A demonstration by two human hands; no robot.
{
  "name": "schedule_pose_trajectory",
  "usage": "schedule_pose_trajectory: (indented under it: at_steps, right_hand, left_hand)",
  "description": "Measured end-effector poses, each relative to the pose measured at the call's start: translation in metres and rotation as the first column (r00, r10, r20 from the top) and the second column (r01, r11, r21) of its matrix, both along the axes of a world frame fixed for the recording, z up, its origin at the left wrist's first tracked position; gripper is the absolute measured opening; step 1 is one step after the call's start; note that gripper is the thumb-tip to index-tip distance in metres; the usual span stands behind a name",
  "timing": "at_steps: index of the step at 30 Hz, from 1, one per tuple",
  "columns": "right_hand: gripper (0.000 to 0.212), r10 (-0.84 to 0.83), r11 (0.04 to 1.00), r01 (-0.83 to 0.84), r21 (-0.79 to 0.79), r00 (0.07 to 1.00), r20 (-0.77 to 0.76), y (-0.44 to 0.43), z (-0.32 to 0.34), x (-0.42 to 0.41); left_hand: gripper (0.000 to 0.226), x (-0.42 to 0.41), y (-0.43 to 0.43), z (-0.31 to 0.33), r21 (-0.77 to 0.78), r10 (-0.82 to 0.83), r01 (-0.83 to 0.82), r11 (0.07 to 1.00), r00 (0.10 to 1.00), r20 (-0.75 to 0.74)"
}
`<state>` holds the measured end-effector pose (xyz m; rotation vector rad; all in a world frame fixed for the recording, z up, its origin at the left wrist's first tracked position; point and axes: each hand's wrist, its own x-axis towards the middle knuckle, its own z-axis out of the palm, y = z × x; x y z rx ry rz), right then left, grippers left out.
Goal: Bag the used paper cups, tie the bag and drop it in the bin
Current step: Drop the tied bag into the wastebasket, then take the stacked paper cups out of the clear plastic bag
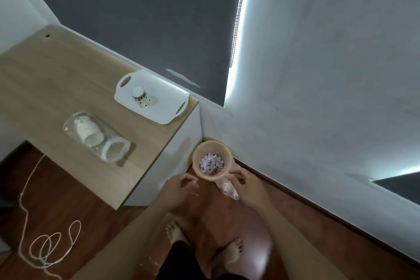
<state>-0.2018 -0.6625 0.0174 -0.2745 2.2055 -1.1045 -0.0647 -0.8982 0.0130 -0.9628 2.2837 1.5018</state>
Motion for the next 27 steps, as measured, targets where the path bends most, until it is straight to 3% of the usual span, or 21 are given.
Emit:
schedule_pose_trajectory:
  at_steps: [8,19,27]
  right_hand:
    - [0.024,0.027,1.0,-0.027,-0.011,0.999,-0.032,-0.095,0.033,0.036]
    - [0.024,0.041,0.999,-0.041,-0.028,0.999,-0.007,-0.271,0.043,0.115]
    - [0.022,0.042,0.999,-0.042,0.001,0.999,0.01,-0.353,0.035,0.133]
  left_hand:
    - [0.018,0.045,-0.081,0.034,0.024,0.075,-0.073,0.997,0.993,-0.09]
    - [0.013,0.145,-0.281,0.049,0.009,0.12,-0.12,0.993,0.988,-0.096]
    - [0.014,0.154,-0.385,0.048,0.01,0.128,-0.128,0.992,0.989,-0.071]
